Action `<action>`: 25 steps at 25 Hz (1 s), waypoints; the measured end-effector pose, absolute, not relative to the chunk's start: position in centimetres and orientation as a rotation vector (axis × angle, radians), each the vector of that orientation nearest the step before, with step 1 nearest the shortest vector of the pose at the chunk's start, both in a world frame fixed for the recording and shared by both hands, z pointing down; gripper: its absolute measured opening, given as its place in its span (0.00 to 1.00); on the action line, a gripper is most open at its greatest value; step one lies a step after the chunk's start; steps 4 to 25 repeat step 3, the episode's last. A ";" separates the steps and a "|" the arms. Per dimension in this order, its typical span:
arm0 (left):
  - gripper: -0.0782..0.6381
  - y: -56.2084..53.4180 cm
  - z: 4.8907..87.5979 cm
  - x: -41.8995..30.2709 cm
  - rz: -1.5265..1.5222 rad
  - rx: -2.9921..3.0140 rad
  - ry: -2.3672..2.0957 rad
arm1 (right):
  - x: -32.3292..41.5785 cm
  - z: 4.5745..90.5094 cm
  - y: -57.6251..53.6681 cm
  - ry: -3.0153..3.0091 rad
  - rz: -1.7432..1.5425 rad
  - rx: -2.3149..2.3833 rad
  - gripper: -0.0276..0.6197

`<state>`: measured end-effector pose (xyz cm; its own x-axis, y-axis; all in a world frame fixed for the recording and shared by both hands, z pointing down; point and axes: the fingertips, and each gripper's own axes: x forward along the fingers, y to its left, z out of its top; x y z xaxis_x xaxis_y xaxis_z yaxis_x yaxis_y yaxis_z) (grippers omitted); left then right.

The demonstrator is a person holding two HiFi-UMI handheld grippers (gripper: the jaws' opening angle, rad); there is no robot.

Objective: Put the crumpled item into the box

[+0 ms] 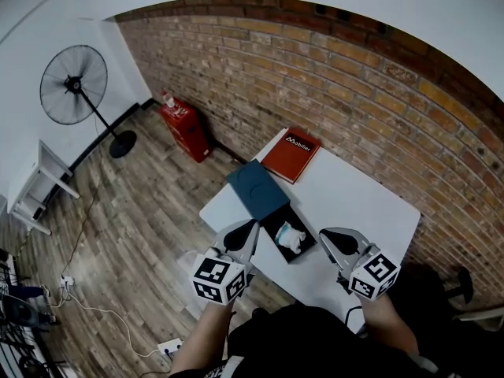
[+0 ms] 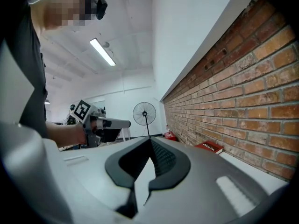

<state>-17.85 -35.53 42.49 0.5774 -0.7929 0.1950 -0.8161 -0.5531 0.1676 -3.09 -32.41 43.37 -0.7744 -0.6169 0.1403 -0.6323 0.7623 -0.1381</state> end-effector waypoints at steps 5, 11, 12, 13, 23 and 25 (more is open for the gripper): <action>0.12 -35.3 42.6 -17.7 0.147 2.574 -1.324 | -3.6 43.2 -32.3 -2.874 0.269 1.010 0.04; 0.12 -35.3 42.6 -17.7 0.147 2.574 -1.324 | -3.6 43.2 -32.3 -2.874 0.269 1.010 0.04; 0.12 -35.3 42.6 -17.7 0.147 2.574 -1.324 | -3.6 43.2 -32.3 -2.874 0.269 1.010 0.04; 0.12 -35.3 42.6 -17.7 0.147 2.574 -1.324 | -3.6 43.2 -32.3 -2.874 0.269 1.010 0.04; 0.12 -35.3 42.6 -17.7 0.147 2.574 -1.324 | -3.6 43.2 -32.3 -2.874 0.269 1.010 0.04; 0.12 -35.3 42.6 -17.7 0.147 2.574 -1.324 | -3.6 43.2 -32.3 -2.874 0.269 1.010 0.04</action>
